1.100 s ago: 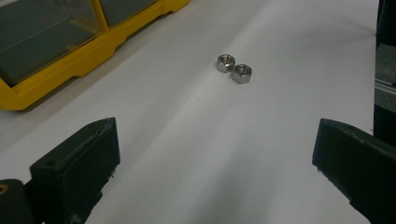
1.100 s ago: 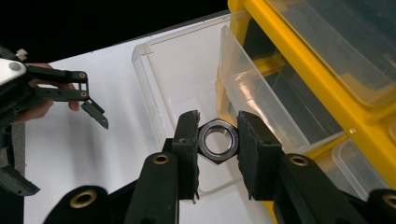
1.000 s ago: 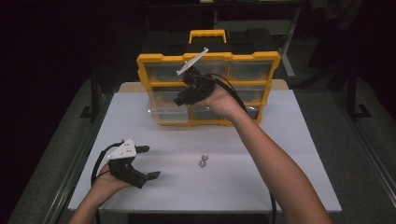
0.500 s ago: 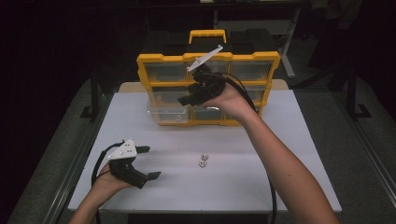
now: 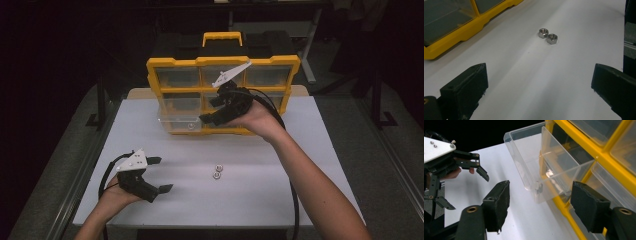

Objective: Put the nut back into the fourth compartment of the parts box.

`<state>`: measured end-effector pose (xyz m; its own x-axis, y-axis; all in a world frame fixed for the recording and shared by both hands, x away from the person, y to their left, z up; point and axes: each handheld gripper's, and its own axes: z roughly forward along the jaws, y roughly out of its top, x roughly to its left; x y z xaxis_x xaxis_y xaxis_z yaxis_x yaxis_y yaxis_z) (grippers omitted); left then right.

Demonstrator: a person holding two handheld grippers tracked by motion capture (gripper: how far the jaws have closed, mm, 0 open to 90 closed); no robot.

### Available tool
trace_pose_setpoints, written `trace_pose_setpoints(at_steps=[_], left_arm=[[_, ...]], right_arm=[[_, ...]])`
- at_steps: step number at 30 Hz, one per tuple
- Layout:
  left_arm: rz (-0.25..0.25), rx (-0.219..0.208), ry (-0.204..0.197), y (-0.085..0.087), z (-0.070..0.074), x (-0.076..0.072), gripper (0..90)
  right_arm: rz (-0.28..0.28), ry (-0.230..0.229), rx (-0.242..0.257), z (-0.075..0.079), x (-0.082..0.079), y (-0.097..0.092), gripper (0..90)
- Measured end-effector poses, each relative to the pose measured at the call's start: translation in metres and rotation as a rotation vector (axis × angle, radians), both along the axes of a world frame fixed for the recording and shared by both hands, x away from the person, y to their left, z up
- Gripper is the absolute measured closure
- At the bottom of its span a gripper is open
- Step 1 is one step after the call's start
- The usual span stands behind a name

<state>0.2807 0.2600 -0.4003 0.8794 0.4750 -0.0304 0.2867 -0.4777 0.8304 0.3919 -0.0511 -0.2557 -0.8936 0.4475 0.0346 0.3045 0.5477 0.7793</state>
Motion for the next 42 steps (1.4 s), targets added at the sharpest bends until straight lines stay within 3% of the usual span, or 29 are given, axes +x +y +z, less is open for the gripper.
trace_pose_setpoints(at_steps=[16,25,32,38,42], left_arm=[[-0.002,0.001,0.004,0.000,-0.001,0.000,1.0],[-0.001,0.002,0.007,0.000,-0.001,0.000,1.0],[-0.006,0.007,0.005,0.000,-0.002,0.001,1.0],[-0.006,0.008,0.006,0.000,-0.001,0.000,1.0],[-0.002,0.003,0.014,-0.001,-0.002,0.000,1.0]], right_arm=[[-0.010,0.022,-0.008,-0.042,-0.006,-0.013,28.4],[-0.022,0.077,-0.015,-0.070,-0.014,-0.016,29.1],[-0.031,0.082,-0.022,-0.088,-0.019,-0.019,30.3],[-0.049,0.123,-0.027,-0.100,-0.025,-0.019,31.6],[-0.049,0.118,-0.042,-0.111,-0.028,-0.019,33.5]])
